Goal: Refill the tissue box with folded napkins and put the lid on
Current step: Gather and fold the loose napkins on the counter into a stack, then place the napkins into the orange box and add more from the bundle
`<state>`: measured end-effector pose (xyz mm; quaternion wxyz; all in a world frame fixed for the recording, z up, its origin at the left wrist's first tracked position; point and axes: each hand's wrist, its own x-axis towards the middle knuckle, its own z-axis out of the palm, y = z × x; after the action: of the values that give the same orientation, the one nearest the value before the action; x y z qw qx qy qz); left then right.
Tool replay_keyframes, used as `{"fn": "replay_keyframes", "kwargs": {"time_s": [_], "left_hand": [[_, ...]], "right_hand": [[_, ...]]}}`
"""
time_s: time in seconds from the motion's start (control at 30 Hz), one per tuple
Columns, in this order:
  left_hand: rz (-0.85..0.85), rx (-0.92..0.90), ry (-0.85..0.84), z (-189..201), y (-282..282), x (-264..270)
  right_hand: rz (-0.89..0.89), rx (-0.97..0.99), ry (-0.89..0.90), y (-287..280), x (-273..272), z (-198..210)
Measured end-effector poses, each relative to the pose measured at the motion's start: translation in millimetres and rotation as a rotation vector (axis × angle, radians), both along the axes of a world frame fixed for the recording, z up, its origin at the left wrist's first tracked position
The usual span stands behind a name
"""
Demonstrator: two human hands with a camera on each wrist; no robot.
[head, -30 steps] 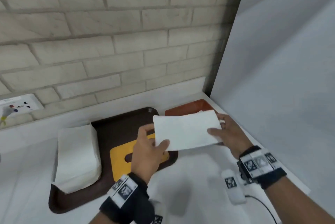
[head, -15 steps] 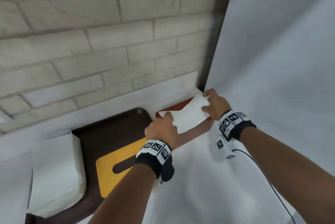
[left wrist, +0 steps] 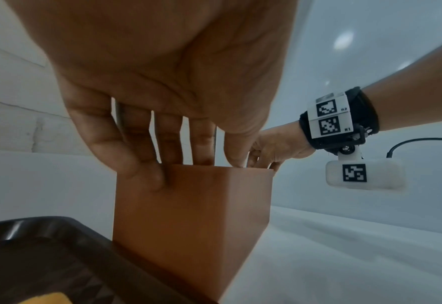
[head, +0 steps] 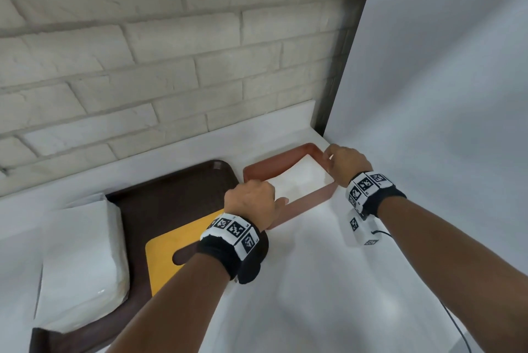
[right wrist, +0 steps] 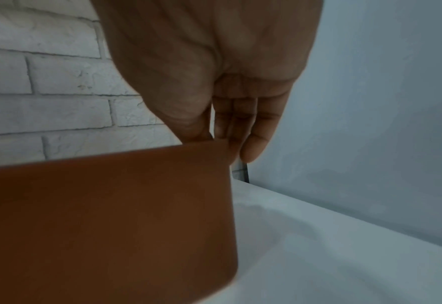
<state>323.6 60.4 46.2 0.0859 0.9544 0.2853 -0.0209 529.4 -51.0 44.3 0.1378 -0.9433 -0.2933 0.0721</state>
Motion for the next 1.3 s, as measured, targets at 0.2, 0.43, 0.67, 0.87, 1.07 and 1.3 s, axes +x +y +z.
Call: {"fn": "replay_keyframes", "kwargs": {"time_s": [0.2,0.43,0.67,0.87,1.07,1.3], "left_hand": [[-0.059,-0.1,-0.089,-10.8,-8.3,-8.3],[-0.189,-0.132,-0.143,-14.1,-49.3,-35.1],[-0.162,-0.294,-0.361,-23.5,-96.7,-94.7],[0.196,-0.59,-0.483,-29.2,-125.0,-120.1],[0.366,-0.794,-0.449,-28.4,-129.4,-144.0],[0.409,-0.727,-0.36,-19.4,-126.7,-203.0]], "right_hand": [[-0.04,0.006,0.04,-20.5,-3.5,3.0],[-0.062,-0.004,0.059,-73.2,-10.3,-5.1],[-0.11,0.155,0.133,-142.0,-73.8,-2.8],[-0.156,0.252,0.225,-187.2,-108.9,-9.4],[-0.194,0.312,0.336,-209.7,-131.2,-9.2],[-0.175,0.384,0.546,-222.0,-195.1,-5.4]]}}
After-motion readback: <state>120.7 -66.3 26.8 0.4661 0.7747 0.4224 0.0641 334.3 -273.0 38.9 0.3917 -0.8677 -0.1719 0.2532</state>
